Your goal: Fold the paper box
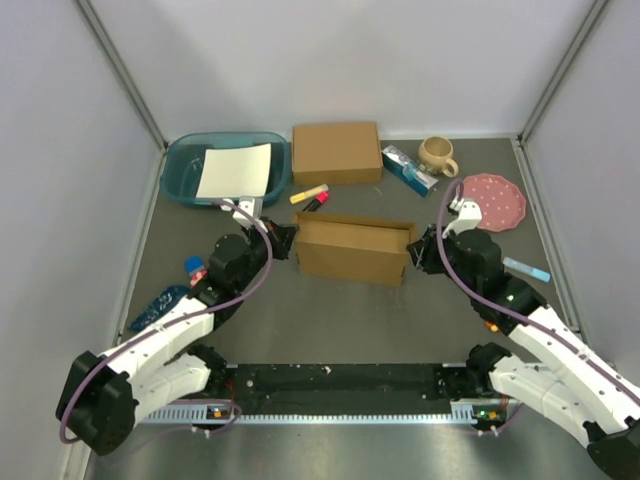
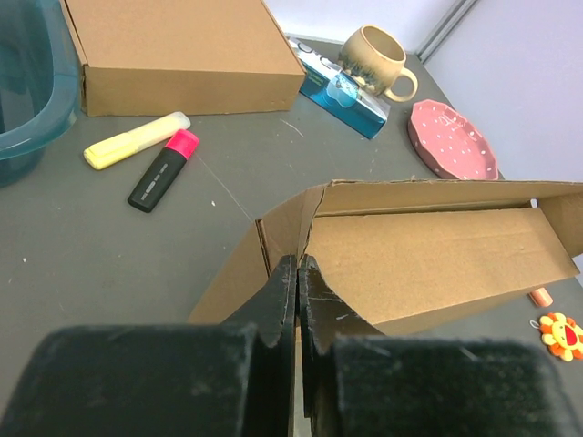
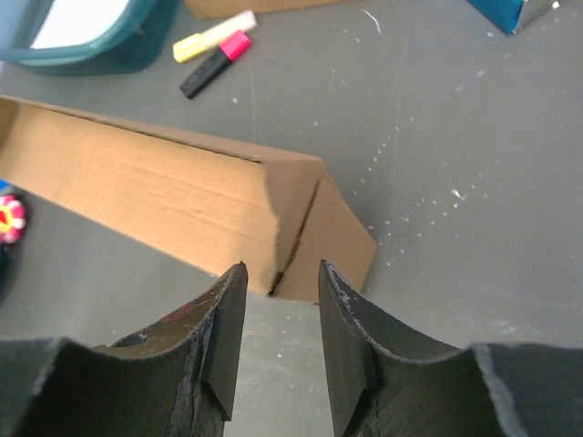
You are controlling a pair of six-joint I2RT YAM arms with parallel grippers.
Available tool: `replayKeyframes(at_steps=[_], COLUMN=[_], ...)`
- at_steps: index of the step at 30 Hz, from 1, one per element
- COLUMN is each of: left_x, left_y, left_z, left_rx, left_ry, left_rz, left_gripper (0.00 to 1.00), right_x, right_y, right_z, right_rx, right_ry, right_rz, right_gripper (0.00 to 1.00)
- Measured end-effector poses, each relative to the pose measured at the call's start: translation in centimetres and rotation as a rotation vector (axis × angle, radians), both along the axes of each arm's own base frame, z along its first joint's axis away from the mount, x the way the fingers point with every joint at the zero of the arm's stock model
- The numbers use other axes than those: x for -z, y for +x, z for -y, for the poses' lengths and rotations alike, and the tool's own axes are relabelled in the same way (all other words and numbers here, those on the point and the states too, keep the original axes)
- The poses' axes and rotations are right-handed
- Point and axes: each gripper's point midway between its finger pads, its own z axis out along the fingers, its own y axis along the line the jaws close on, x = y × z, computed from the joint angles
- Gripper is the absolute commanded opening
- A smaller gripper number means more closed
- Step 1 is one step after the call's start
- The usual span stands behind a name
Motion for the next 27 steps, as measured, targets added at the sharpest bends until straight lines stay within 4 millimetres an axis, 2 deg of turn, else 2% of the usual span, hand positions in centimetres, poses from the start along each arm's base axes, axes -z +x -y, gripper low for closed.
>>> replayKeyframes(at_steps=[5,7,8,12,15,18,27], left_x=[0.0,0.0,0.0,0.0,0.0,0.0,-0.1], left_y=[0.1,0.1,0.2,0.1,0.1,0.1,0.2], left_z=[0.2,0.2,0.2,0.2,0.2,0.2,0.3], left_rx=[-0.002,-0.003,-0.005,-0.005,-0.008,-0.007,-0.006], left_ry=[0.002,0.002,0.002,0.003,0.003,0.004,0.010], left_rz=[-0.003,-0.002,-0.002,-0.002,-0.002,-0.004,-0.012], left_gripper=[0.00,0.00,0.00,0.00,0.00,0.00,0.00], right_x=[-2.7,-4.1,-4.5,-5.1,-4.4,-2.6,-0.8], right_y=[-1.1,-1.5,-1.7,-2.2,-1.5,-0.9,1.1], right_z=[-0.4,-0.8,-1.1,-2.8,-4.3,-5.3,-6.1], right_rx=[-0.050,-0.079,-0.094,-0.175,-0.218,-0.234,-0.209], right_ry=[0.052,0.084,0.094,0.111,0.097,0.072,0.019], right_rz=[0.039,0.065,0.074,0.078,0.050,0.003,0.017], right_gripper=[0.34,0.28,0.21,0.06,0.01,0.00,0.00])
